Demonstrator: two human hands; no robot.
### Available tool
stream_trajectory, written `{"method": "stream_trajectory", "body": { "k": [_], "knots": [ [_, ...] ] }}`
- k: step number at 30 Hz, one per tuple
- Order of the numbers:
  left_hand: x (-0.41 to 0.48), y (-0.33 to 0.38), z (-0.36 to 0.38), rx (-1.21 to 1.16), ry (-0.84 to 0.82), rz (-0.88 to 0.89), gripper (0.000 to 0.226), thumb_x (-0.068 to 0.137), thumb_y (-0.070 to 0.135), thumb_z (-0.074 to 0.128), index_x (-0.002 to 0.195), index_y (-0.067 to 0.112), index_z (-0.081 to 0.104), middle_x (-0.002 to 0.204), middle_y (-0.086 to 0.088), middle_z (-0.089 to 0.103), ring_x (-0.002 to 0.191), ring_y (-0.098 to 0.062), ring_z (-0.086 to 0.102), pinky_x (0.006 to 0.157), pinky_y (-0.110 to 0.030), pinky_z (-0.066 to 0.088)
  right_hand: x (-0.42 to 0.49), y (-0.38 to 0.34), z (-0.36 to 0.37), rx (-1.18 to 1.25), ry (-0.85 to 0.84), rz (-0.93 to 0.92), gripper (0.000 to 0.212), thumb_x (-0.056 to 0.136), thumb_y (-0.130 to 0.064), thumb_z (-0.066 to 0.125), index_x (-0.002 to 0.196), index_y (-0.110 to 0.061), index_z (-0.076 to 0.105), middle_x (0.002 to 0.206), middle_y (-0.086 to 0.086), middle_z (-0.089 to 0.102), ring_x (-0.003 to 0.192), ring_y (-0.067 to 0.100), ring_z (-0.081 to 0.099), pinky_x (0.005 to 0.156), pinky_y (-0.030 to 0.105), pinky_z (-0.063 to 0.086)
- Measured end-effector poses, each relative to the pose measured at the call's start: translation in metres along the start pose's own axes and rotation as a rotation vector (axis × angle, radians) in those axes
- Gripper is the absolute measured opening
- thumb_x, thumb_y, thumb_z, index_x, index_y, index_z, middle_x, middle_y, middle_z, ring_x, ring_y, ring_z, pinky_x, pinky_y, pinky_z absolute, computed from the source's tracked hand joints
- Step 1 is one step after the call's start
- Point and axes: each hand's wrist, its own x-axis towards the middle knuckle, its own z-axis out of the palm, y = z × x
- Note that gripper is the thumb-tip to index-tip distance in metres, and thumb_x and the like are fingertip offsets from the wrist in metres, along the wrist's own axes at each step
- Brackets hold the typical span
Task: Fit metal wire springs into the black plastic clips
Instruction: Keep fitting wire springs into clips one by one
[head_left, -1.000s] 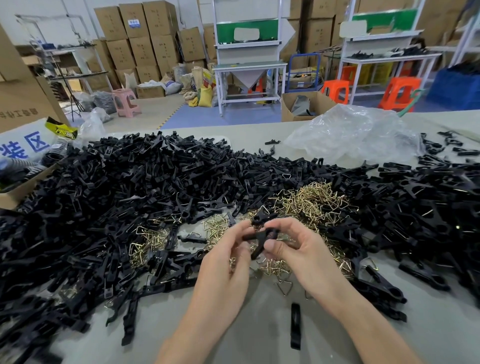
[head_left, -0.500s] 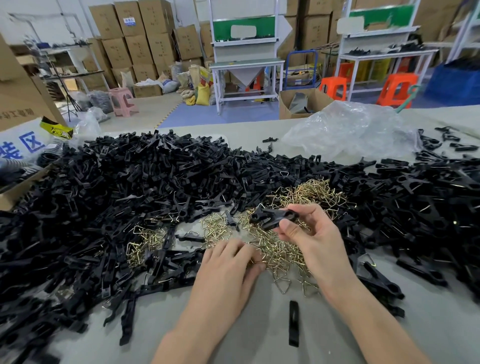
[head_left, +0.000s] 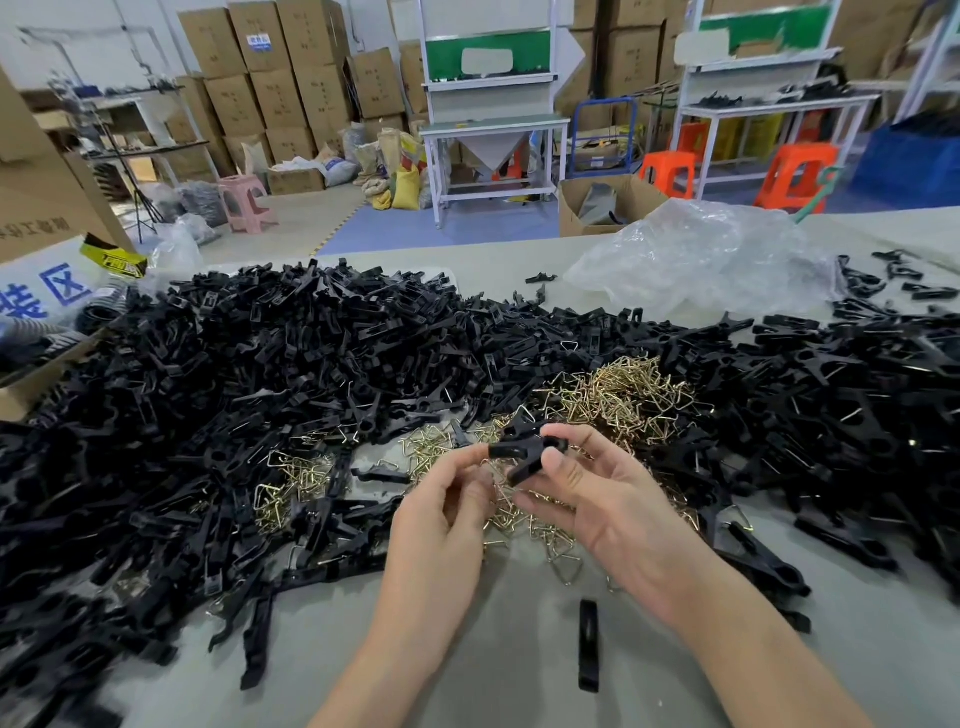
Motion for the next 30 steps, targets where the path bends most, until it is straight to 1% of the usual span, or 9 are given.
{"method": "stream_trajectory", "body": {
  "k": [2,4,7,9,11,16,21,26,30],
  "knots": [
    [-0.001,-0.002,0.0,0.023,-0.011,0.001,0.023,0.1,0.03,0.056,0.103,0.053,0.061,0.083,0.014,0.072,0.076,-0.005,0.067,0.068,-0.02,0.053,-0.001,-0.001,0.001,0.023,0.006,0.002,0.019,0.081,-0.008,0.072,0.096,-0.018,0.077,0.112,0.022,0.07,0.101,0.036,0.072,0.085,0.041,0.061],
    [-0.002,-0.002,0.001,0.065,-0.027,0.005,0.014,0.099,0.04,0.052,0.104,0.051,0.059,0.083,0.015,0.073,0.075,-0.008,0.069,0.067,-0.027,0.054,-0.002,-0.002,0.001,0.056,-0.023,0.007,0.018,0.083,-0.008,0.072,0.098,-0.018,0.077,0.115,0.022,0.071,0.103,0.034,0.072,0.087,0.041,0.06],
    [-0.005,-0.001,0.001,0.156,-0.042,0.041,0.013,0.094,0.051,0.048,0.104,0.049,0.057,0.086,0.024,0.072,0.076,-0.003,0.068,0.062,-0.016,0.049,-0.003,-0.004,0.002,0.095,-0.065,0.023,0.021,0.081,-0.012,0.077,0.102,-0.018,0.077,0.116,0.02,0.072,0.104,0.031,0.072,0.088,0.039,0.059],
    [-0.004,0.0,0.001,0.206,-0.018,0.094,0.008,0.094,0.047,0.053,0.097,0.046,0.06,0.092,0.023,0.067,0.081,-0.002,0.065,0.065,-0.009,0.043,-0.003,-0.004,0.001,0.094,-0.059,0.025,0.024,0.079,-0.014,0.078,0.103,-0.018,0.076,0.117,0.019,0.072,0.106,0.031,0.071,0.089,0.038,0.059],
    [-0.002,0.001,0.0,0.208,0.012,0.117,0.007,0.095,0.038,0.059,0.092,0.043,0.064,0.094,0.02,0.062,0.084,-0.003,0.062,0.068,-0.009,0.042,-0.003,-0.005,0.001,0.101,-0.058,0.019,0.022,0.083,-0.013,0.076,0.105,-0.018,0.075,0.118,0.019,0.072,0.107,0.031,0.071,0.089,0.037,0.058],
    [-0.001,0.005,-0.001,0.0,-0.032,0.008,0.01,0.096,0.026,0.064,0.093,0.034,0.07,0.075,0.017,0.067,0.067,0.002,0.057,0.063,-0.01,0.042,-0.003,-0.007,0.0,0.089,-0.023,0.001,0.018,0.087,-0.009,0.069,0.102,-0.018,0.075,0.115,0.018,0.073,0.101,0.03,0.073,0.084,0.035,0.06],
    [0.001,0.005,-0.005,-0.066,-0.023,-0.057,0.012,0.093,0.026,0.067,0.087,0.036,0.067,0.07,0.013,0.064,0.062,-0.003,0.055,0.06,-0.014,0.044,0.0,-0.01,-0.005,0.101,0.05,-0.036,0.031,0.082,-0.012,0.071,0.112,-0.013,0.066,0.108,0.017,0.074,0.093,0.029,0.074,0.079,0.037,0.061],
    [0.0,0.007,-0.012,0.116,-0.048,0.059,0.01,0.095,0.033,0.063,0.088,0.039,0.06,0.072,0.01,0.066,0.055,-0.003,0.053,0.052,-0.013,0.04,0.001,-0.01,-0.006,0.091,0.071,-0.03,0.037,0.078,-0.012,0.074,0.114,-0.013,0.065,0.105,0.017,0.075,0.091,0.029,0.074,0.078,0.038,0.061],
    [0.006,0.009,-0.014,-0.082,-0.056,-0.12,0.01,0.094,0.033,0.063,0.084,0.034,0.067,0.061,0.011,0.059,0.056,-0.009,0.051,0.051,-0.017,0.04,0.002,-0.01,-0.006,0.081,0.081,-0.031,0.035,0.078,-0.01,0.073,0.113,-0.012,0.065,0.103,0.017,0.075,0.089,0.029,0.074,0.076,0.036,0.061]
  ]
}}
